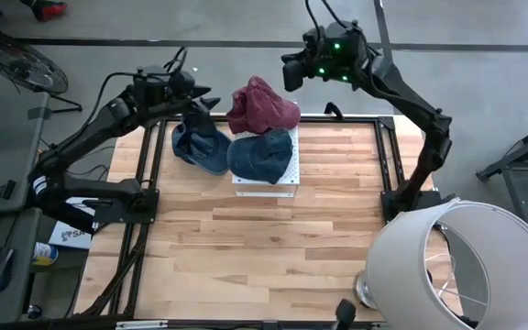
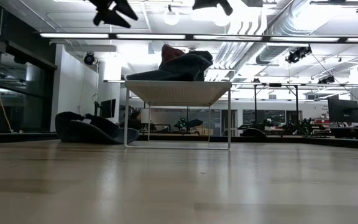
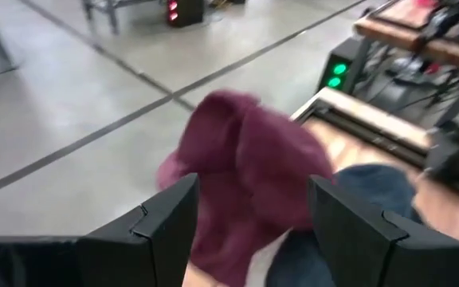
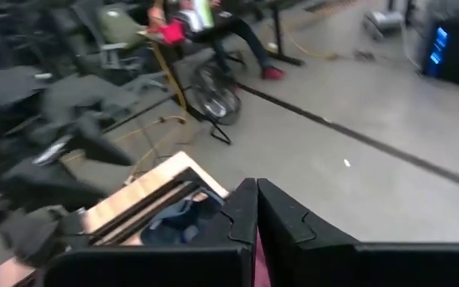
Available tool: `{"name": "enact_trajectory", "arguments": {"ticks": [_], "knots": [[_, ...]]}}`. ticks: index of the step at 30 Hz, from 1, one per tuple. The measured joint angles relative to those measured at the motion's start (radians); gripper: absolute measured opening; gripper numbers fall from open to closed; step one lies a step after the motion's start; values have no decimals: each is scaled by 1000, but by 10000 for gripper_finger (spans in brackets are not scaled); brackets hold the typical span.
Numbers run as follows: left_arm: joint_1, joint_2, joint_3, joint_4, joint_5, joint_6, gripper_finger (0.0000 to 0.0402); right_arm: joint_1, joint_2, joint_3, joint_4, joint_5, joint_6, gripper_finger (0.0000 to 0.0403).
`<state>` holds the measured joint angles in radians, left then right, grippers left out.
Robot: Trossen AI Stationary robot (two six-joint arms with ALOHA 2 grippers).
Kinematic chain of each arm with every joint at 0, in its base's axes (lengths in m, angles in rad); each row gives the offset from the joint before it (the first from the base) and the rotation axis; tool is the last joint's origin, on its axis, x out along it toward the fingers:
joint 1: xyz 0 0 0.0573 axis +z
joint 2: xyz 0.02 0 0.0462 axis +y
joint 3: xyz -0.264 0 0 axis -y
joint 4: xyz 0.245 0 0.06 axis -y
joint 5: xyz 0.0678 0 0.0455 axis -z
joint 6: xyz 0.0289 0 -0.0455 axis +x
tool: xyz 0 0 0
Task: Pick & Place hat
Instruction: Stack the red cap on top of the other red cap on the shelf
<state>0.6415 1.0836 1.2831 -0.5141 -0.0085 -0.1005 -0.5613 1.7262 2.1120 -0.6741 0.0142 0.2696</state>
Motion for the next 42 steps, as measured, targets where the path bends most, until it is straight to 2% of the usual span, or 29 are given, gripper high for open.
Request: {"name": "enact_trajectory", "arguments": {"ticks": [6,15,19,23,27,32,36,39,42], "knots": [[0,-51,0,-129,-93,-8,229,93,-20,0,12,-5,-95,27],[0,-69,0,-315,-219,-81,229,225,-20,0,7,15,-177,95],[0,-69,-26,-317,-272,-145,229,271,-14,0,-10,3,-191,105],[0,-57,-99,-241,-300,-194,229,300,-9,0,-56,5,-200,106],[0,-19,-172,-135,-325,-211,229,309,-5,0,-97,69,-185,106],[1,54,-198,-4,-322,-211,229,302,4,0,-173,180,-135,94],[19,103,-198,95,-291,-196,229,282,16,0,-213,186,-92,49],[78,126,-198,145,-198,-207,224,269,23,0,-224,189,-78,9],[166,146,-198,170,-59,-219,203,253,31,0,-228,185,-59,9]]}}
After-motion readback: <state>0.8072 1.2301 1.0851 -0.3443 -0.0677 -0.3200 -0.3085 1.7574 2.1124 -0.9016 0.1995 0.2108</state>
